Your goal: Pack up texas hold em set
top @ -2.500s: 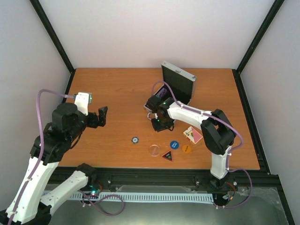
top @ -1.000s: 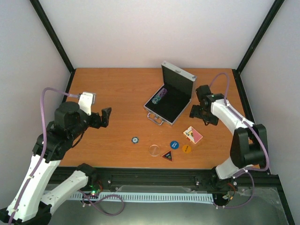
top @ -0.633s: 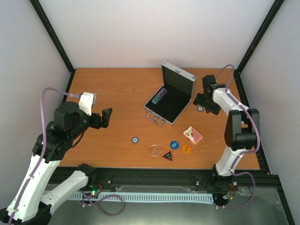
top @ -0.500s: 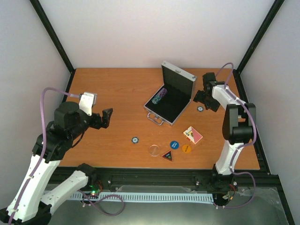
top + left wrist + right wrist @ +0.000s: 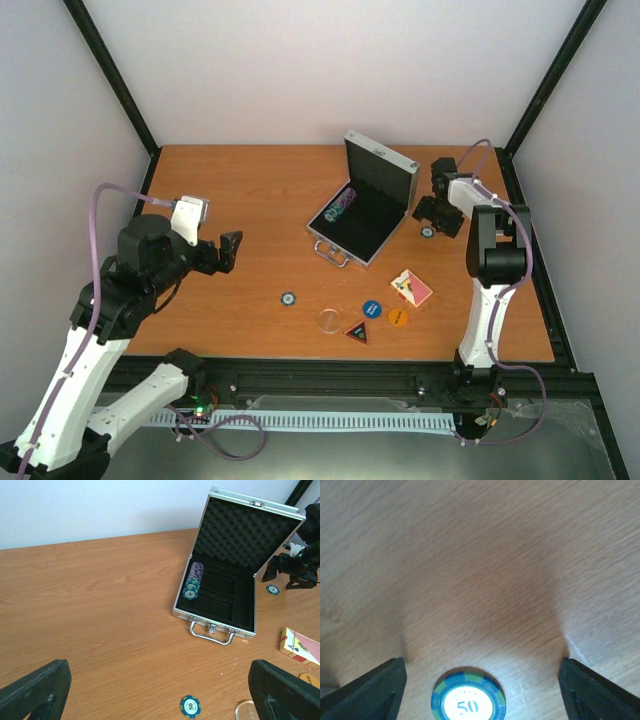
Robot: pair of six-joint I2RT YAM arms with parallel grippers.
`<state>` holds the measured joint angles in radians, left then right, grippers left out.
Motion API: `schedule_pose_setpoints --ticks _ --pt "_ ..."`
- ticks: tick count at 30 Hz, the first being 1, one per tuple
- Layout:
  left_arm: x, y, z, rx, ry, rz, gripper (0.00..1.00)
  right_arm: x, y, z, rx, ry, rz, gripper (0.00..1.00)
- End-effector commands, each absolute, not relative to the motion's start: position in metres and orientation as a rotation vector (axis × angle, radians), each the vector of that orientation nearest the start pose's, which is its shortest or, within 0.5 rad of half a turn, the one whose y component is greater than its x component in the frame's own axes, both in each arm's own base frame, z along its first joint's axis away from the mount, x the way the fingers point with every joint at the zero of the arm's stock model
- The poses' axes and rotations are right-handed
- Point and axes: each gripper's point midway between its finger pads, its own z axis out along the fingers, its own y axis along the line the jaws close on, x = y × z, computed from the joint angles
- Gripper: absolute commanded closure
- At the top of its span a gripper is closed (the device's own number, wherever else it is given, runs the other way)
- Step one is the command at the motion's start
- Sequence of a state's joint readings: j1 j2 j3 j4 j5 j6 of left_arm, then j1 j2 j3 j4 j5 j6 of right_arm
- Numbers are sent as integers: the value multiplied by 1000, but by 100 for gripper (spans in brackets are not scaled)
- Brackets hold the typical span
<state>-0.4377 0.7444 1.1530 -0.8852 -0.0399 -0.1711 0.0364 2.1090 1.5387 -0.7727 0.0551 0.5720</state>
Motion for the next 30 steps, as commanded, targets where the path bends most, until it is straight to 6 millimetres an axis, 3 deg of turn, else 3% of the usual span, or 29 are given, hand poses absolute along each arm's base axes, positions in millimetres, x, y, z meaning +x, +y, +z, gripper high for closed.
schedule_pose_setpoints --ticks 1,6,15,20,30 --pt "224 -98 343 263 2029 -341 0 461 5 10 782 2804 77 19" --pt "226 -96 344 254 2028 -327 0 452 11 7 791 2821 124 25" --pt "228 -101 340 260 2028 -350 0 416 17 10 733 2863 82 29" --pt "227 -103 341 267 2023 -360 0 420 28 13 637 2884 18 28" --pt "224 -96 343 262 2020 -325 0 432 32 0 643 2910 26 28"
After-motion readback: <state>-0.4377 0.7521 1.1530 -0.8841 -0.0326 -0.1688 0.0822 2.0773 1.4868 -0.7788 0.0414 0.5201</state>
